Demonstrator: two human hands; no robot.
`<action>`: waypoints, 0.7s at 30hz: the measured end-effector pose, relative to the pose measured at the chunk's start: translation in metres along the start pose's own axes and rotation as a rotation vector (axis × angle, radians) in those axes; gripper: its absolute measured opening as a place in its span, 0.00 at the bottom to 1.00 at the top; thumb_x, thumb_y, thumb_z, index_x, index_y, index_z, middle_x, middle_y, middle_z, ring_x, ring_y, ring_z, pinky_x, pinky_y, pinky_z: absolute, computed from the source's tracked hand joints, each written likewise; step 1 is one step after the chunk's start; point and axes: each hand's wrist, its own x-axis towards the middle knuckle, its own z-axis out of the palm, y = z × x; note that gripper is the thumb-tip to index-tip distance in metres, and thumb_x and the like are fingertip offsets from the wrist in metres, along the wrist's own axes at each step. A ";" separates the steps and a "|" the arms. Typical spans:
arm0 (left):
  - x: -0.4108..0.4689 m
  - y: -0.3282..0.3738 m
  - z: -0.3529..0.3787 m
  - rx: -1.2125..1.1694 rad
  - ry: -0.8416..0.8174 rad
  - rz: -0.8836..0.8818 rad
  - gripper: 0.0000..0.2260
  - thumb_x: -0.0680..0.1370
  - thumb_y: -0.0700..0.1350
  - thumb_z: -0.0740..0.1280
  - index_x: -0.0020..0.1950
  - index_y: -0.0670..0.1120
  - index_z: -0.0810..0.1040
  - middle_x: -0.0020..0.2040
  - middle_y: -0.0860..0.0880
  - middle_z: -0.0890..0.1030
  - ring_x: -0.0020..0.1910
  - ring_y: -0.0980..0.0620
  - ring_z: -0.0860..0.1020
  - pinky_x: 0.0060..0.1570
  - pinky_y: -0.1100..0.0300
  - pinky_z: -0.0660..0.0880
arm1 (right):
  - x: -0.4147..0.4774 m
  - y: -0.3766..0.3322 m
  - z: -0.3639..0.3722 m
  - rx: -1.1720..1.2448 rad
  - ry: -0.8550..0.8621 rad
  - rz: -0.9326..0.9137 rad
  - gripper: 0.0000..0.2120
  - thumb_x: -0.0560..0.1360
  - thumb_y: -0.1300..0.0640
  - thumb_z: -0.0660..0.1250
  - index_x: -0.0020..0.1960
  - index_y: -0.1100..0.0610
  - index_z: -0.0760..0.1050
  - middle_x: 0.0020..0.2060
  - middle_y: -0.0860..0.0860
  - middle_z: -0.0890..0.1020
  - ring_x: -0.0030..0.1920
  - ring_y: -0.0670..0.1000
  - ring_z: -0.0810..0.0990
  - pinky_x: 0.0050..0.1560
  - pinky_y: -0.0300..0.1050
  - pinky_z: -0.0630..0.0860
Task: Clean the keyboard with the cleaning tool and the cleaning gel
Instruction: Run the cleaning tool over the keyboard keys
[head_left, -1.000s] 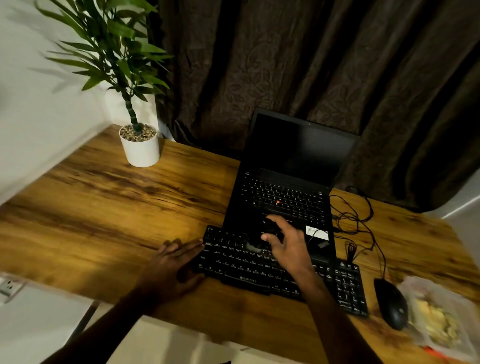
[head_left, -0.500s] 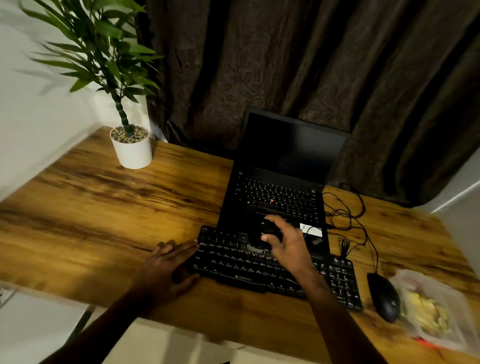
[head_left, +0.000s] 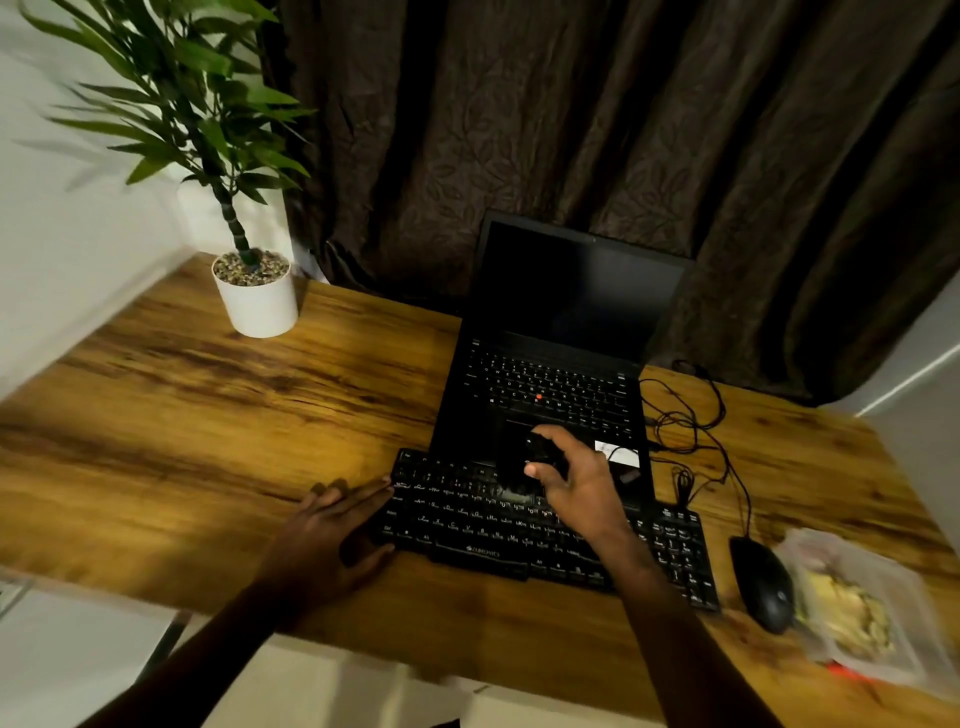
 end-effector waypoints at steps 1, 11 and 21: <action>0.000 0.001 -0.001 0.002 0.004 -0.002 0.31 0.76 0.66 0.62 0.76 0.55 0.65 0.76 0.60 0.64 0.64 0.52 0.74 0.64 0.49 0.69 | -0.001 0.003 -0.005 -0.008 -0.004 0.012 0.19 0.76 0.60 0.70 0.62 0.42 0.73 0.48 0.48 0.81 0.46 0.41 0.81 0.37 0.34 0.80; 0.001 0.001 -0.001 -0.002 -0.024 -0.035 0.31 0.76 0.67 0.62 0.76 0.55 0.66 0.76 0.60 0.65 0.67 0.52 0.72 0.67 0.53 0.64 | -0.012 0.020 -0.023 -0.061 0.023 0.035 0.19 0.76 0.59 0.70 0.64 0.45 0.73 0.50 0.52 0.81 0.45 0.46 0.82 0.34 0.34 0.79; 0.002 0.002 -0.003 -0.007 -0.060 -0.065 0.32 0.75 0.68 0.59 0.77 0.57 0.64 0.76 0.62 0.62 0.67 0.53 0.71 0.68 0.51 0.65 | -0.021 0.030 -0.039 -0.091 0.035 0.072 0.19 0.77 0.60 0.69 0.65 0.47 0.72 0.50 0.53 0.82 0.43 0.45 0.82 0.33 0.32 0.78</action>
